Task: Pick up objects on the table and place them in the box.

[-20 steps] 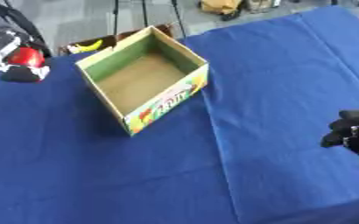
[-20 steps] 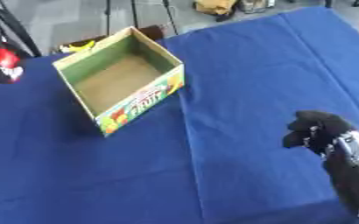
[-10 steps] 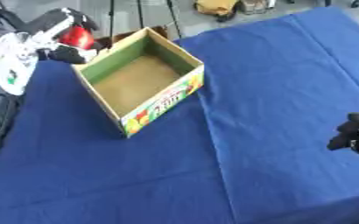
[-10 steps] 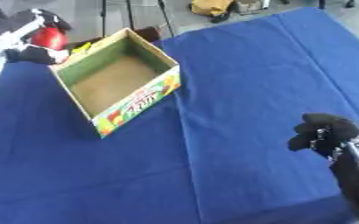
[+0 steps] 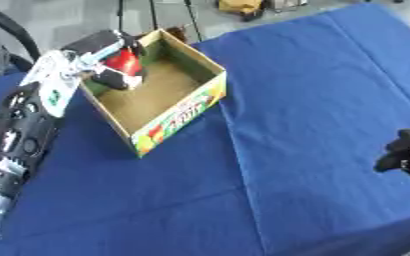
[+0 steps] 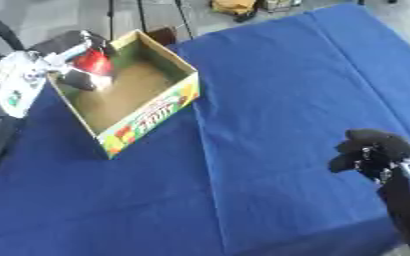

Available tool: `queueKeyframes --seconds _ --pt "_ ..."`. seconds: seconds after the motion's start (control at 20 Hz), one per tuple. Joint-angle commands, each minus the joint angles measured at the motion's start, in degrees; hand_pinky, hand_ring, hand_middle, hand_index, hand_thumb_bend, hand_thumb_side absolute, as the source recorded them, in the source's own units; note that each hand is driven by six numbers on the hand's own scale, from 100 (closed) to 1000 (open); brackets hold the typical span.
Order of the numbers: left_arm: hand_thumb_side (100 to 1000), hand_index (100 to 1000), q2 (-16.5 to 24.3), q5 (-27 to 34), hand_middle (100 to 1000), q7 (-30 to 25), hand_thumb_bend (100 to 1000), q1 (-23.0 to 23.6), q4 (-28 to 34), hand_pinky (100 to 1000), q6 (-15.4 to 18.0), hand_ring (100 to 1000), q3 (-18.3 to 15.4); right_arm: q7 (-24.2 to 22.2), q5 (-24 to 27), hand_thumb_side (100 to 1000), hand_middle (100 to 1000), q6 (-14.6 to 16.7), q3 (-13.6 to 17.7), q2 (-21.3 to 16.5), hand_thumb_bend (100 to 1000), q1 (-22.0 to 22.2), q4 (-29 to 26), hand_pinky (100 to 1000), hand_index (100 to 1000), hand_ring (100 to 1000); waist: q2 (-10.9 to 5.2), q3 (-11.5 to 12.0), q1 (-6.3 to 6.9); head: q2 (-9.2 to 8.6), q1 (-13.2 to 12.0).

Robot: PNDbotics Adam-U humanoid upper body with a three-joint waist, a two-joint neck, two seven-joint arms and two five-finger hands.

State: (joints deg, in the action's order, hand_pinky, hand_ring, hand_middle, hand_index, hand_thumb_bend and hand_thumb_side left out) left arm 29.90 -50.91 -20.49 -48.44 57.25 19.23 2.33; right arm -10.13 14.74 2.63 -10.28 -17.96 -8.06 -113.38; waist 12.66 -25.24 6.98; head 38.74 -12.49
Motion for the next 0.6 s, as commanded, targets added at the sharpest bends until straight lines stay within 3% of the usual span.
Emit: queueKeyframes --seconds 0.05,0.1,0.15,0.25,0.35,0.6 --pt "205 770 -0.19 -2.25 642 -0.54 100 -0.34 -0.36 381 1.72 564 0.81 -0.26 0.54 854 607 -0.08 0.03 -0.63 100 -0.52 -1.21 604 764 590 -0.84 -0.01 -0.32 -0.12 0.00" --pt "232 770 -0.47 -2.61 643 -0.80 100 -0.12 -0.55 383 2.40 565 1.06 -0.27 0.53 853 607 -0.13 0.04 -0.62 100 -0.51 -1.21 604 765 590 -0.86 0.03 -0.31 -0.06 0.06" --pt "441 772 -0.66 -2.78 645 -0.99 203 0.03 -0.63 386 3.07 567 1.21 -0.27 0.52 852 607 -0.16 0.04 -0.62 100 -0.48 -1.21 604 764 589 -0.89 0.10 -0.31 -0.01 0.14" --pt "656 774 -0.86 -2.57 643 -0.83 329 0.26 -0.53 387 4.36 566 1.24 -0.27 0.50 854 607 -0.25 0.05 -0.60 100 -0.42 -1.21 604 764 589 -0.98 0.30 -0.34 0.08 0.32" --pt "784 774 -0.81 -2.11 639 0.08 419 0.38 -0.33 385 4.98 563 1.01 -0.28 0.53 853 607 -0.31 0.04 -0.58 100 -0.39 -1.21 604 764 589 -1.08 0.51 -0.39 0.12 0.44" --pt "910 771 0.15 0.08 630 4.74 494 0.69 1.96 393 4.90 558 -0.12 -0.34 0.58 854 606 -0.43 0.04 -0.57 100 -0.19 -1.21 605 765 589 -1.29 1.17 -0.62 0.22 0.88"
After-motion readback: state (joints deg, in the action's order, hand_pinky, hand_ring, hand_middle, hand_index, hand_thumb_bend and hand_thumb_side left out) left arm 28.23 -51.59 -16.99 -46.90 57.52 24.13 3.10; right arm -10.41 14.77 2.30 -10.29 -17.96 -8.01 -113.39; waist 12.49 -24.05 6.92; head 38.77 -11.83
